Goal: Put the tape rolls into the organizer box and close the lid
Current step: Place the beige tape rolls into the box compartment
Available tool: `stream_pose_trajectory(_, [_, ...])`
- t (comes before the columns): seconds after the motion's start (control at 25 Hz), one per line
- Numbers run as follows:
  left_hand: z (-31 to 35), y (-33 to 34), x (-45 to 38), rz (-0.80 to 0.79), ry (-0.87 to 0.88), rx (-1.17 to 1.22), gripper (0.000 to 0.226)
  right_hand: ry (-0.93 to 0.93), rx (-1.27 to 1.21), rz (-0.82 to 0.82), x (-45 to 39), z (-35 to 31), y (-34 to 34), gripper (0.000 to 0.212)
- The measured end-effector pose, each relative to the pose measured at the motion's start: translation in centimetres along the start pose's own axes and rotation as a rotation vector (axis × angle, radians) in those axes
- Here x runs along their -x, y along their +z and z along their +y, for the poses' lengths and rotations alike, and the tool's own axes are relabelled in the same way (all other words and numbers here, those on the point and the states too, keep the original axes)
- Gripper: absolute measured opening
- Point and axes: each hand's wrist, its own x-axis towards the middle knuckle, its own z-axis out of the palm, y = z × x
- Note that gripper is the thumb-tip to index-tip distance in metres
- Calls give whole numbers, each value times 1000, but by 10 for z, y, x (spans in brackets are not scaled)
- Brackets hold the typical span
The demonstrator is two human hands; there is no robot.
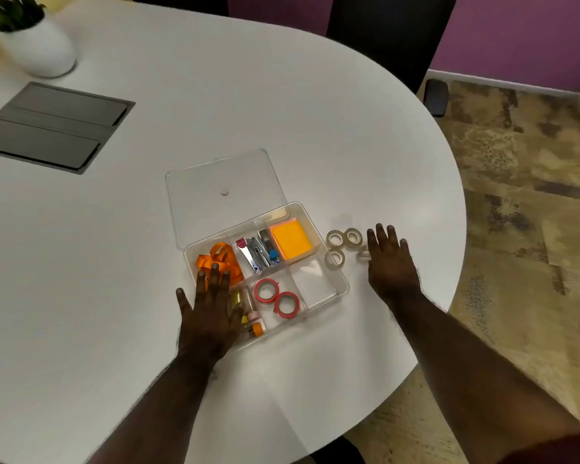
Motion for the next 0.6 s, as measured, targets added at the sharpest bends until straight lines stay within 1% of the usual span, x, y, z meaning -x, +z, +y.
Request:
stream_pose_trajectory(0.04, [0, 3, -1, -17, -34, 6, 79, 24, 8, -61, -4, 3, 3, 59])
stream_pose_trajectory(0.08, [-1, 6, -3, -14, -50, -9, 81, 49, -34, -109, -9, 8, 5, 59])
stream_pose_trajectory(0.2, [-5, 21, -2, -1, -77, -24, 83, 166, -288, -210, -24, 17, 20, 56])
stream_pose_trajectory(0.28, [-3, 25, -3, -4, -86, -21, 81, 172, -431, -202, -31, 20, 29, 49])
stream_pose_trajectory(0.36, [-2, 28, -4, -13, -90, -10, 81, 184, -547, -134, -37, 19, 33, 37])
stream_pose_trajectory(0.44, [-2, 33, -4, -9, -115, 0, 83, 227, -591, -90, -39, 18, 38, 28])
stream_pose_trajectory(0.6, [0, 38, -7, 3, -137, 19, 83, 290, -631, -151, -42, 19, 46, 19])
